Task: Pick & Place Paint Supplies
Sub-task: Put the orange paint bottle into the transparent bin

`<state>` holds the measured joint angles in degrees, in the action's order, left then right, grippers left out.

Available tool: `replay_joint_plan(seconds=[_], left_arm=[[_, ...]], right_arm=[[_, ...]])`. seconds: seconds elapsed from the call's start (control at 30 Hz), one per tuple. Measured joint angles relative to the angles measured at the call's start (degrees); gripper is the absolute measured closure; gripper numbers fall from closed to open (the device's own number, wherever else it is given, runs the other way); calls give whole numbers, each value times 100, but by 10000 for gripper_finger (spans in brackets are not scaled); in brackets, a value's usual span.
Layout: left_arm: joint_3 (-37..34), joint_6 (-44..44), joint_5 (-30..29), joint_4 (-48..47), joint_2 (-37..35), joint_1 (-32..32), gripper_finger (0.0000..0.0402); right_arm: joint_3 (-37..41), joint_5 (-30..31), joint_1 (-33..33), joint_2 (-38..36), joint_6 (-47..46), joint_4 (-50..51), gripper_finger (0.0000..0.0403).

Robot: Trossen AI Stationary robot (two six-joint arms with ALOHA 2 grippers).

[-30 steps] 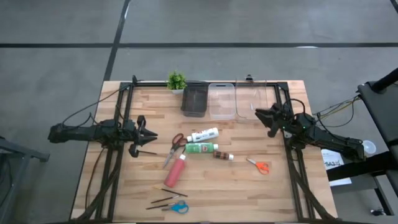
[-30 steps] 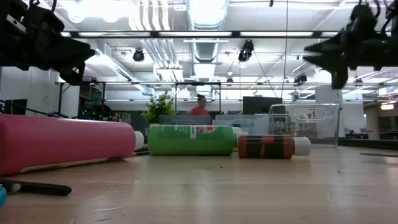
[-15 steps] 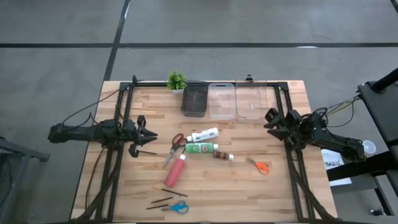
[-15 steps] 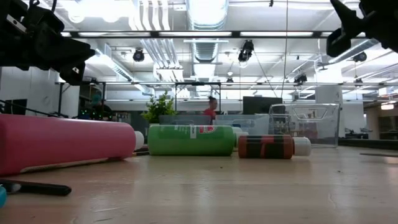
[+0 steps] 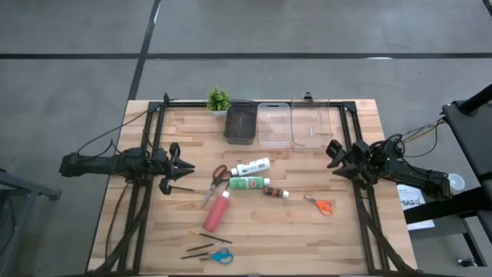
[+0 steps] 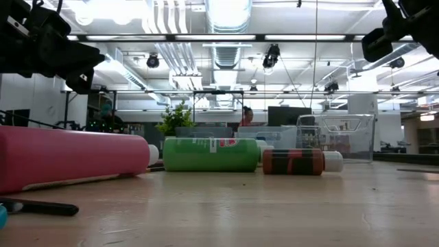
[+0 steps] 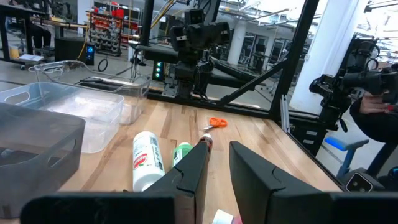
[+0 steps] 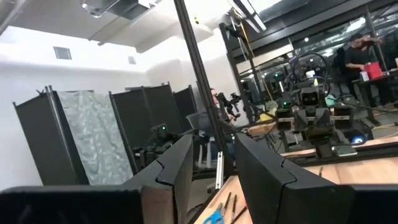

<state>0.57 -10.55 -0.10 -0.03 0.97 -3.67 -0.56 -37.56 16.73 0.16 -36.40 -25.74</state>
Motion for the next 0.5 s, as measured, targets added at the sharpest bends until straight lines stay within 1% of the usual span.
replay_joint_plan(seconds=[0.13,0.23,0.5], left_arm=[[1,0,0,0,0,-1,325],[-1,-2,0,0,0,-1,325],[0,-1,0,-1,0,1,325]], right_arm=[[0,-216,0,9,-387,213,287],[0,-471,-2,29,-401,192,287],[-59,-293,0,34,-104,-182,287]])
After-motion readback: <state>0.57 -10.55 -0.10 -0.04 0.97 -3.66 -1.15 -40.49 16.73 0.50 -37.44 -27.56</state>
